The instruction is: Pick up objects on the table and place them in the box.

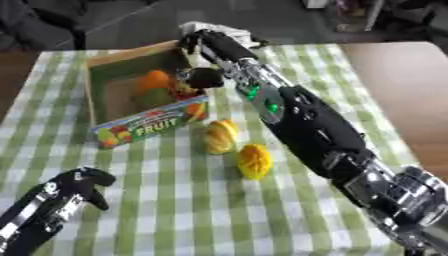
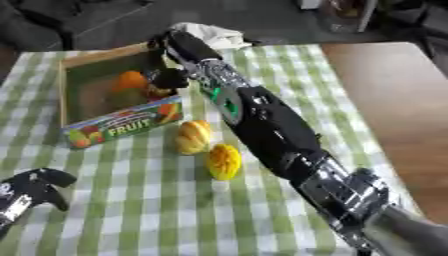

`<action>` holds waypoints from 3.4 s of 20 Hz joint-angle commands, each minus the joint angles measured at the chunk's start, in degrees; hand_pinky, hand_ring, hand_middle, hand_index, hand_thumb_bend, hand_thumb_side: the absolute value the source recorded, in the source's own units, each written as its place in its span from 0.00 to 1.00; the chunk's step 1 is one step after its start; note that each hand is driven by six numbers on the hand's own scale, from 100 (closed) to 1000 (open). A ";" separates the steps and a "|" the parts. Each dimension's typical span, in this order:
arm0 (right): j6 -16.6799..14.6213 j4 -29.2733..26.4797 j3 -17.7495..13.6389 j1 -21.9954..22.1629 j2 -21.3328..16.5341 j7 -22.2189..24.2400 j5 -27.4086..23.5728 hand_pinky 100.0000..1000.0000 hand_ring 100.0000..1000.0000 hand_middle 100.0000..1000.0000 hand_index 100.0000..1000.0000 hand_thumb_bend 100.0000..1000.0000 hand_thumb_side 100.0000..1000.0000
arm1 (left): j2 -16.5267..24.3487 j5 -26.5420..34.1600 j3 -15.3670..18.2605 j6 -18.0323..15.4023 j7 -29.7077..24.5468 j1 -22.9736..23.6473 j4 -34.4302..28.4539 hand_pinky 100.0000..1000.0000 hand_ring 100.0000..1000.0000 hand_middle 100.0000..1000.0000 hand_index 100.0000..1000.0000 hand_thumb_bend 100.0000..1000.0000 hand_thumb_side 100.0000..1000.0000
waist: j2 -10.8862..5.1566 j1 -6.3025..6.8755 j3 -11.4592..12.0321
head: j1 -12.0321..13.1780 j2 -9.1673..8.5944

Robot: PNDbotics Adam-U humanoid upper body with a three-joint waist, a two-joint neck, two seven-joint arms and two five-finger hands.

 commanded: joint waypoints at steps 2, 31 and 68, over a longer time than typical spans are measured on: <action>0.51 -12.71 1.30 3.51 -6.83 6.77 -5.89 0.72 0.90 0.71 0.85 0.00 0.32 | 0.66 -0.17 0.91 -0.05 0.61 -0.24 -0.85 0.56 0.47 0.67 0.67 0.00 0.75 | -1.04 -0.25 -1.10 | 1.29 0.26; -16.31 -25.16 3.93 21.02 -13.69 32.59 9.12 0.84 0.93 0.87 0.97 0.25 0.35 | 1.04 -0.32 1.42 -0.19 1.01 0.18 -0.88 0.56 0.47 0.67 0.67 0.00 0.75 | -1.22 -0.32 -3.36 | 2.43 0.26; -9.88 5.17 -3.66 -5.43 -1.42 12.66 10.22 0.71 0.77 0.41 0.54 0.00 0.00 | 0.56 0.08 -0.36 -0.34 -0.80 -0.96 -0.58 0.56 0.47 0.67 0.67 0.00 0.75 | 0.25 0.62 4.29 | -1.05 0.26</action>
